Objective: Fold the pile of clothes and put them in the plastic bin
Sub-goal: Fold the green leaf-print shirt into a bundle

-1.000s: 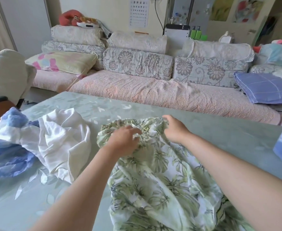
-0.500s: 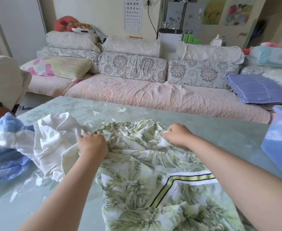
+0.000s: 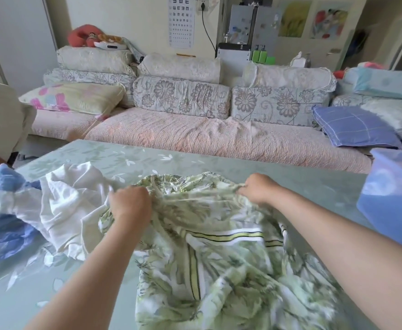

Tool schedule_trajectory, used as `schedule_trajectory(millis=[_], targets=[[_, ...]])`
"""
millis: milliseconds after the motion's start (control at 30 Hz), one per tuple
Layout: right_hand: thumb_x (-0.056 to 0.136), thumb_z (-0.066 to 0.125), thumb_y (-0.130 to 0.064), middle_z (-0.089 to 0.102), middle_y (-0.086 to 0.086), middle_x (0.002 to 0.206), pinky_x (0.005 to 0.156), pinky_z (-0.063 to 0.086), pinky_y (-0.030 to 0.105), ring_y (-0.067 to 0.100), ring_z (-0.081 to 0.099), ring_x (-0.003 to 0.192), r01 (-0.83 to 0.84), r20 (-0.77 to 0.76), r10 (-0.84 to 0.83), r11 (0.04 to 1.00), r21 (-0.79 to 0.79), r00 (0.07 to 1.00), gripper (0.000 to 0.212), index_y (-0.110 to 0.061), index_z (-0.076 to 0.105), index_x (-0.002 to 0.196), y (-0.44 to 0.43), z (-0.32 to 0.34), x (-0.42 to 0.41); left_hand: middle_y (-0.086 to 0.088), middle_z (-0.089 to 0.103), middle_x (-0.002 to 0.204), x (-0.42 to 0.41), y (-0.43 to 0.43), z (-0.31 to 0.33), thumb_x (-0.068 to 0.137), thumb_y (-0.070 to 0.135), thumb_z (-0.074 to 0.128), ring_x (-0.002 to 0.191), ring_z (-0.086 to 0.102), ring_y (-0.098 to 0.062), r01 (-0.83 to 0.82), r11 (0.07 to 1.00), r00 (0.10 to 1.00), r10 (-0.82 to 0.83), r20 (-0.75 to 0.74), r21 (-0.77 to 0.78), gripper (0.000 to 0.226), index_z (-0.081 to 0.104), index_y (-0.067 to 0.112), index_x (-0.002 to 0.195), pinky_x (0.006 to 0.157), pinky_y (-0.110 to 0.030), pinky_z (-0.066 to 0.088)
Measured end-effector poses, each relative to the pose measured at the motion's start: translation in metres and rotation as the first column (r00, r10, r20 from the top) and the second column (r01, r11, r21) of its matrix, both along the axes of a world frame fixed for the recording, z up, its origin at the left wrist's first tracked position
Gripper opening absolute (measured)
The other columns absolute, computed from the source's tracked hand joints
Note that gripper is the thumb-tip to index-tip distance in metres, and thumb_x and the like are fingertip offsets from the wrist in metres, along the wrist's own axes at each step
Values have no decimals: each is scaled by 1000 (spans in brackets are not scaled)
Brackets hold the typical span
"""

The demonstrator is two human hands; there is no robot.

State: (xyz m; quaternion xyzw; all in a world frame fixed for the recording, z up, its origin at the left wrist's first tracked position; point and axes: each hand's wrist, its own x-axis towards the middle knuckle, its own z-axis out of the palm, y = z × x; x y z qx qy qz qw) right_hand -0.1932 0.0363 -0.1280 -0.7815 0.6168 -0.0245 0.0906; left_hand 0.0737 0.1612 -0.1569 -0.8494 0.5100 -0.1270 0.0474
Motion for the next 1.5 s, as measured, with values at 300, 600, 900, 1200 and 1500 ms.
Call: schedule_trajectory(millis=[300,600,900,1200,1500], targets=[[90,38,5,43,2,71,56,27,30,19,40,65,-167,355,118,980,110,927,30,-15,50,71,3,-7,1,4,42,145,-56,-10,4,88,3,46,134,38,-19,432,863,821,-497,-280,-263,60,44,34,140,115,-43,32],[89,42,7,48,6,148,95,38,22,24,47,134,29,291,-51,996,80,955,63,-22,49,144,9,-55,-67,3,61,127,-100,-20,-36,96,10,58,100,63,-16,638,767,676,-510,-532,75,45,56,34,133,97,-29,51],[82,42,3,37,1,155,115,28,39,26,30,142,-231,-9,233,968,96,972,72,-40,54,139,9,-56,-71,-14,42,146,-72,-9,0,94,9,44,131,44,-29,107,966,992,-119,37,238,42,51,15,135,103,-39,43],[92,49,-9,74,3,100,83,51,35,26,66,98,-63,432,83,996,-60,898,28,-24,73,91,8,-36,-82,13,6,161,-152,-13,-6,67,85,54,148,15,-28,685,637,660,-338,-671,353,94,18,54,147,113,-59,28],[90,48,-6,70,5,113,85,44,31,28,63,110,350,-130,-453,815,-462,882,31,-18,70,108,22,-19,-175,2,18,161,-163,-28,-3,89,37,64,147,17,-24,669,742,742,-665,-88,36,83,11,43,153,121,-48,15]])
